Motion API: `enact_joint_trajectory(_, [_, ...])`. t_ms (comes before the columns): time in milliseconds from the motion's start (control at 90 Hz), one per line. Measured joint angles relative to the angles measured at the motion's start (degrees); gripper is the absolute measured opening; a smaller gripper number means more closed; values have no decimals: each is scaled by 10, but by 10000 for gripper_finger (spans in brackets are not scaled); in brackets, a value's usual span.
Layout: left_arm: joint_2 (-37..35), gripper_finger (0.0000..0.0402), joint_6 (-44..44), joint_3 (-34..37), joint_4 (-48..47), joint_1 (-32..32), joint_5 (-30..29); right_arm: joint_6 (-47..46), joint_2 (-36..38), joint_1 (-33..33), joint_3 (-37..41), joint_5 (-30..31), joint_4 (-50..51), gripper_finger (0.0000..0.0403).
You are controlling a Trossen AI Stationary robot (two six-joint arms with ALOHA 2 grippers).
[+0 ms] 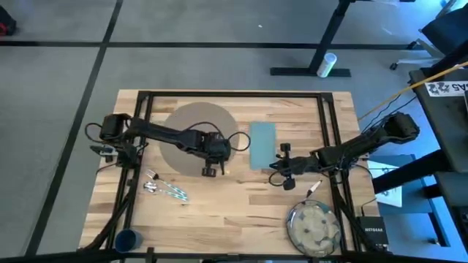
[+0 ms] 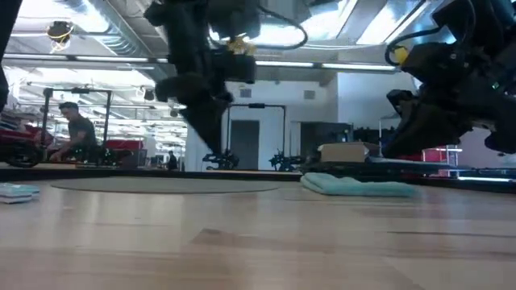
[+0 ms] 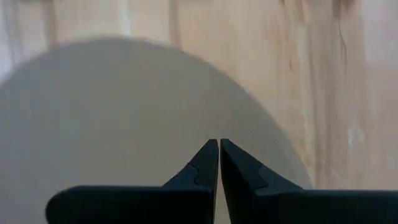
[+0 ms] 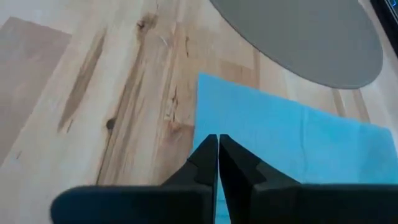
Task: Set table place
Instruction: Fold the blue table napkin
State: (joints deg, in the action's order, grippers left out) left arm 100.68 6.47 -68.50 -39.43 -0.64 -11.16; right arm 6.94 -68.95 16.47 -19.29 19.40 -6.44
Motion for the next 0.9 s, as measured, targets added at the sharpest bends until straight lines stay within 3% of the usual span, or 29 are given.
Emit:
enact_joint_trajectory(133, [-1,0,-32,13,-5,-1,-4,-5,0,0,0,12,2,0])
enact_joint_trajectory(344, [-1,0,-42,22,35,7,-57,-6,-14,-7,0,82,-22,0])
enact_joint_trajectory(589, [-2,0,-52,52,139,48,-62,-7,-56,-52,-15,77,-55,0])
enact_joint_trajectory(900, [-2,0,-46,54,158,79,-62,-50,-164,-68,-51,7,-54,0])
